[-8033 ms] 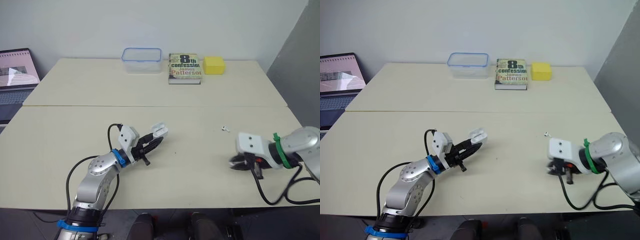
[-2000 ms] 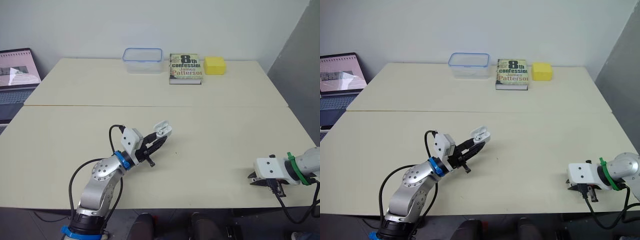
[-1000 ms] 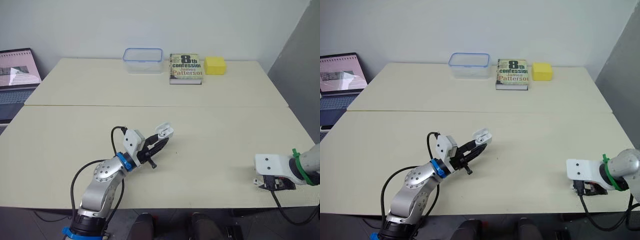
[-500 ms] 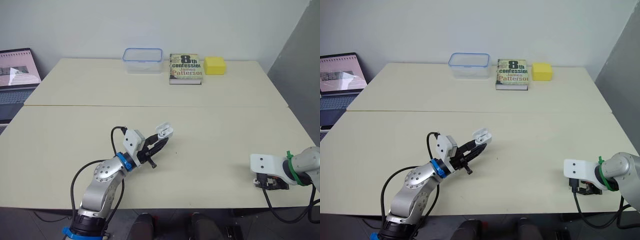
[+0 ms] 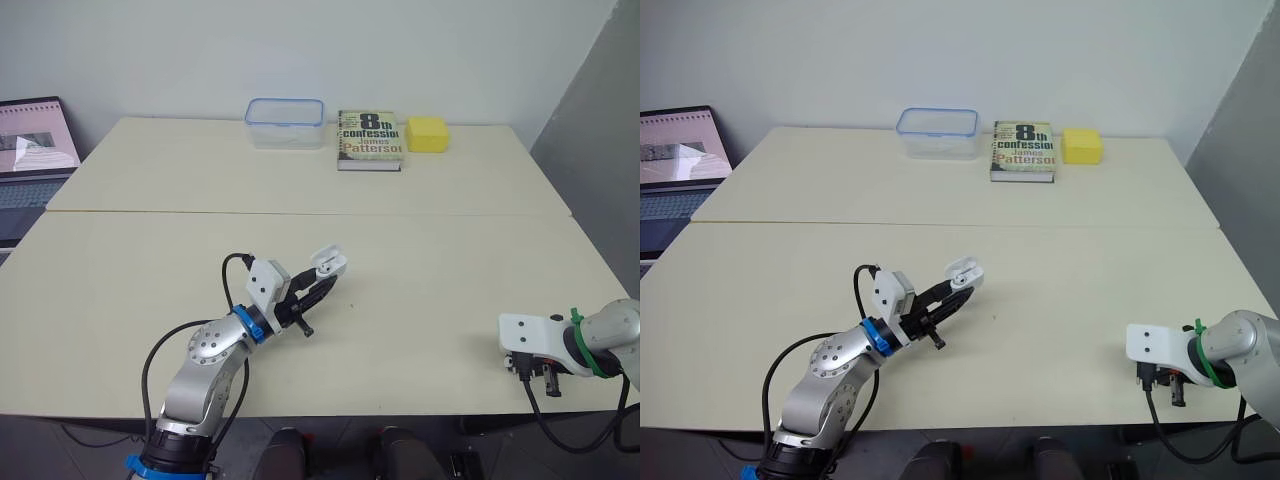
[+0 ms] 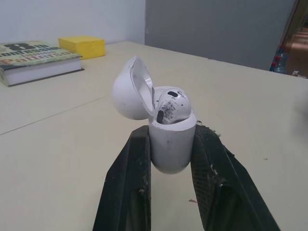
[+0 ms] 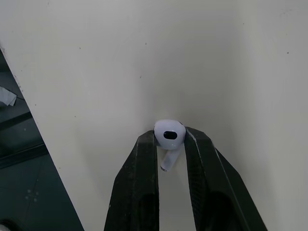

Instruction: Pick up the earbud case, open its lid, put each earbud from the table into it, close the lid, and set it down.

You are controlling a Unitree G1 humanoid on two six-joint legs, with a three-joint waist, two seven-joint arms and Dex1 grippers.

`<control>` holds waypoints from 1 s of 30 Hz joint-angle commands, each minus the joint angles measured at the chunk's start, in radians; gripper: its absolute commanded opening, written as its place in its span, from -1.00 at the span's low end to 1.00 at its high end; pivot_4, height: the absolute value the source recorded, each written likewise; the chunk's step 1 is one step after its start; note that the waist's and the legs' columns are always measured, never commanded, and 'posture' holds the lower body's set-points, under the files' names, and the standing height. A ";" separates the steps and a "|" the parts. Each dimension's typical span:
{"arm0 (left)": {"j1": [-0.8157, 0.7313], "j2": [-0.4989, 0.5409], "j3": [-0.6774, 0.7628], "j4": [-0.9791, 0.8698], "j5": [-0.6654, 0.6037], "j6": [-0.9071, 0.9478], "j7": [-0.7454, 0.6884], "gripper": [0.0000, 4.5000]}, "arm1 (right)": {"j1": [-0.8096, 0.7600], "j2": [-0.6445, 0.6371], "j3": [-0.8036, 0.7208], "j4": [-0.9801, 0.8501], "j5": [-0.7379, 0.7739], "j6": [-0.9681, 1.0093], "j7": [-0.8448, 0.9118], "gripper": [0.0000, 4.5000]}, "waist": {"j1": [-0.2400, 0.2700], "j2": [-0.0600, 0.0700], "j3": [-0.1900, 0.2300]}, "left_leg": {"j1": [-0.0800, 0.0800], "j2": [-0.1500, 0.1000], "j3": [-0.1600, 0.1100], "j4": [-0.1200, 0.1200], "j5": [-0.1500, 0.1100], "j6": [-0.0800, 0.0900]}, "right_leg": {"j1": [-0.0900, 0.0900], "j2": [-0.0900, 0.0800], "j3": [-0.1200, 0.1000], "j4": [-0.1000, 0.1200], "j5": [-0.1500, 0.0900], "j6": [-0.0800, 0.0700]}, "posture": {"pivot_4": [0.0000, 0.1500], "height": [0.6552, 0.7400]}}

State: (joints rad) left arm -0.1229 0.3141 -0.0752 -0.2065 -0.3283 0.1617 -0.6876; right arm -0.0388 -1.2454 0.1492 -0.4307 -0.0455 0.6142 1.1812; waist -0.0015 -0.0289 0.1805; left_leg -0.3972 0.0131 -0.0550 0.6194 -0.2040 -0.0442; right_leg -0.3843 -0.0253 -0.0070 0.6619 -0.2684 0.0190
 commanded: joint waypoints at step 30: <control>-0.118 -0.032 -0.011 0.017 -0.007 -0.072 -0.023 -0.67 | -0.363 0.963 0.001 0.085 0.271 -0.332 -0.525 -0.82 | 0.000 0.001 0.000 | -0.002 0.000 -0.002 0.000 0.000 0.000 | -0.003 0.001 -0.001 0.002 0.000 0.000 | 1.00 0.95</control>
State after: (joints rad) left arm -0.2226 0.2811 -0.0922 -0.1742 -0.3291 0.1173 -0.7057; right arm -0.3905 -0.2874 0.1480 -0.3385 0.2307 0.3188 0.6666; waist -0.0015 -0.0281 0.1809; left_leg -0.3996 0.0132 -0.0569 0.6194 -0.2043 -0.0446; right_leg -0.3870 -0.0242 -0.0075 0.6641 -0.2680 0.0189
